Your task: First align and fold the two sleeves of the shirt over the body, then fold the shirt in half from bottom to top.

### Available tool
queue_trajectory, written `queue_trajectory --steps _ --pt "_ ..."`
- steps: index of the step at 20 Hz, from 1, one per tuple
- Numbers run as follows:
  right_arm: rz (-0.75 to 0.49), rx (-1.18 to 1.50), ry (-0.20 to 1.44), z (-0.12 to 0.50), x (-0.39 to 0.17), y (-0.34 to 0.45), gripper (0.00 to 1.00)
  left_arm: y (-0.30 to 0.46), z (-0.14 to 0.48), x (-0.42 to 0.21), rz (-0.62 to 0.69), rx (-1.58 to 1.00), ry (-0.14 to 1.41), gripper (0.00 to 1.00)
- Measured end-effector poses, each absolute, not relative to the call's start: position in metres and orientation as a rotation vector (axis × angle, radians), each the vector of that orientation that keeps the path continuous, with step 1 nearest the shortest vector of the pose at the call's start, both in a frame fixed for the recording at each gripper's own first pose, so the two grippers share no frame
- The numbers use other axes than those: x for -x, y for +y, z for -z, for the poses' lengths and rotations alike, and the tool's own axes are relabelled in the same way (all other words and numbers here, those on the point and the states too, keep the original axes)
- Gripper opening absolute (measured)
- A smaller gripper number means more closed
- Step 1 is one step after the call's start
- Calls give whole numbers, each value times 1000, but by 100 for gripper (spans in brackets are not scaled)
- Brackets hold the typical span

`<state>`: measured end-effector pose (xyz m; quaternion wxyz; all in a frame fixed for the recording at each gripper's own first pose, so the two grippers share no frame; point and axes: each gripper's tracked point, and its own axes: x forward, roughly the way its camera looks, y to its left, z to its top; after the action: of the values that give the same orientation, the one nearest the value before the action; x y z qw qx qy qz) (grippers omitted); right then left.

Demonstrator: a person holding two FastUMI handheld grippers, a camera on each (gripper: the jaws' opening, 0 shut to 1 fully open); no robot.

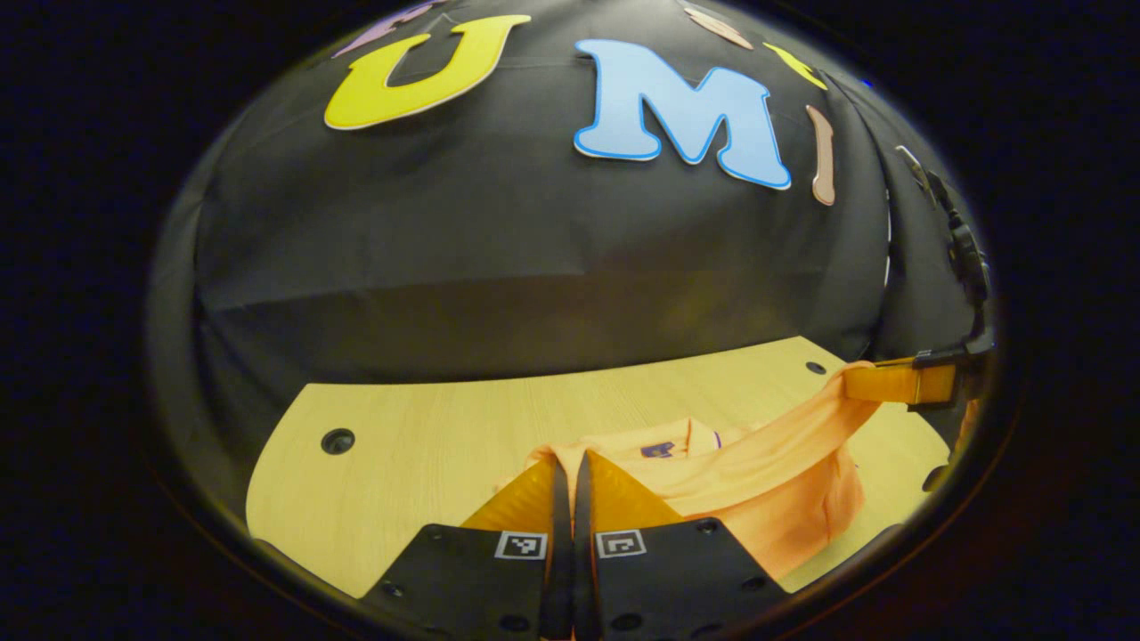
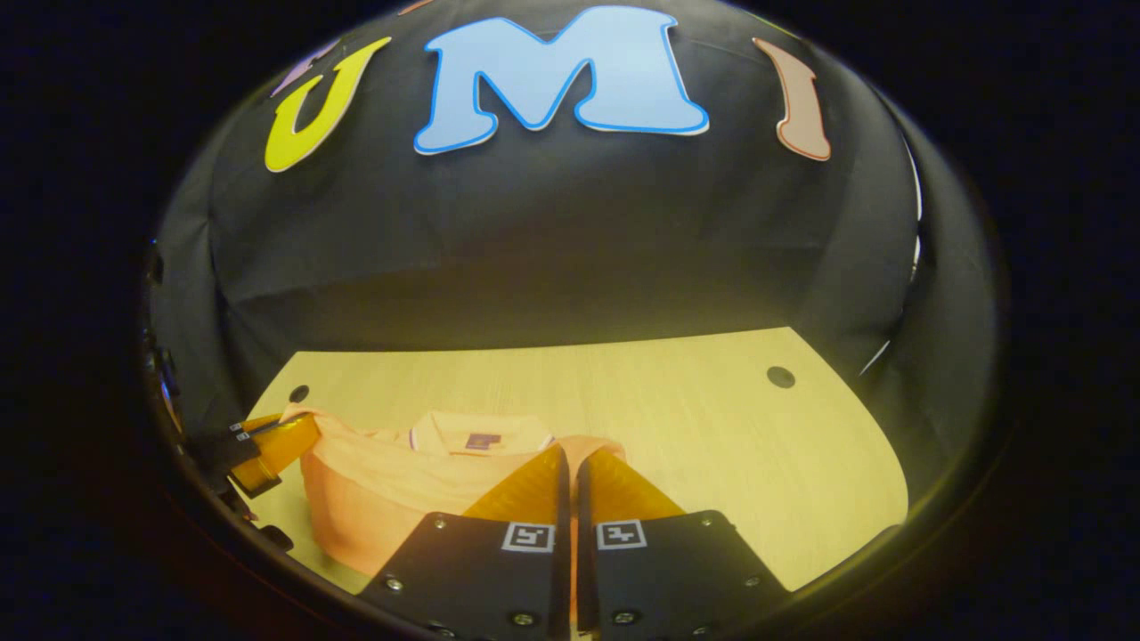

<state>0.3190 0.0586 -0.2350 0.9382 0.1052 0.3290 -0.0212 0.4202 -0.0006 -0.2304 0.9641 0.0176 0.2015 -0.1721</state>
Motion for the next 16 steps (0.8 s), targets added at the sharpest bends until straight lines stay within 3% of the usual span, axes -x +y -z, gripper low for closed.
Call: queue_trajectory --steps 10,16 --pt "83 -190 699 281 -367 52 3 6 254 -458 268 -26 343 6" --pt "89 -157 763 310 -374 63 4 17 289 -464 237 -26 400 6"
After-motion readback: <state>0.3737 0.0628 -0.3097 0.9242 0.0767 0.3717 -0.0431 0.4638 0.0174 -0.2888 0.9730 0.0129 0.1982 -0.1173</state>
